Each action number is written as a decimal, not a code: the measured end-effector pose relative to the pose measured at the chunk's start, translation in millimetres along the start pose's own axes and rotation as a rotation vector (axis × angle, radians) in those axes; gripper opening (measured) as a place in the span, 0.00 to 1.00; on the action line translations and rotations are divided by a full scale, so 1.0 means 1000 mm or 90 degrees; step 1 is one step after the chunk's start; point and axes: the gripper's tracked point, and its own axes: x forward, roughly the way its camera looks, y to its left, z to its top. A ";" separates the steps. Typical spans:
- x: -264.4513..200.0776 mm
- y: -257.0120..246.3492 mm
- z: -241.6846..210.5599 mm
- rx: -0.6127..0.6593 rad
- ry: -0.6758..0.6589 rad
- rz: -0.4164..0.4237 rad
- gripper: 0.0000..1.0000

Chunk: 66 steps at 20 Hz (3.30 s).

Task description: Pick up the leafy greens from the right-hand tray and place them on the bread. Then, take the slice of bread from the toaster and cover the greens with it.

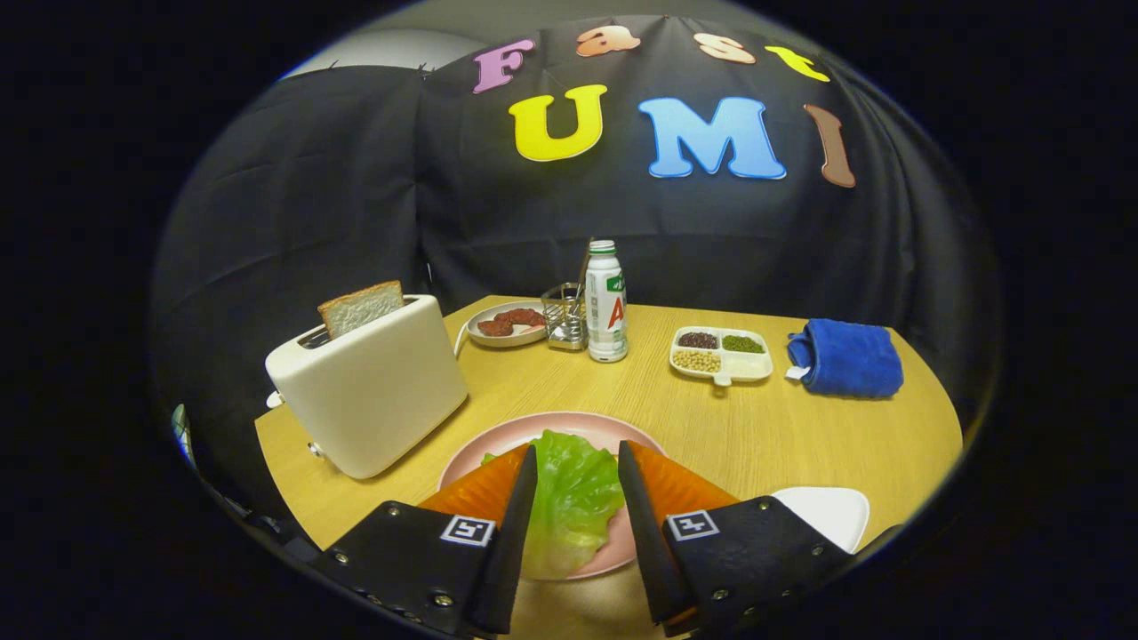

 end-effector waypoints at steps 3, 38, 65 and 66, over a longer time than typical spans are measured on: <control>-0.016 -0.032 0.022 -0.031 -0.045 -0.067 0.56; 0.043 0.252 0.109 -0.020 -0.113 0.081 0.50; 0.015 0.203 0.151 0.124 -0.157 0.119 0.03; 0.009 0.195 0.153 0.121 -0.163 0.113 0.03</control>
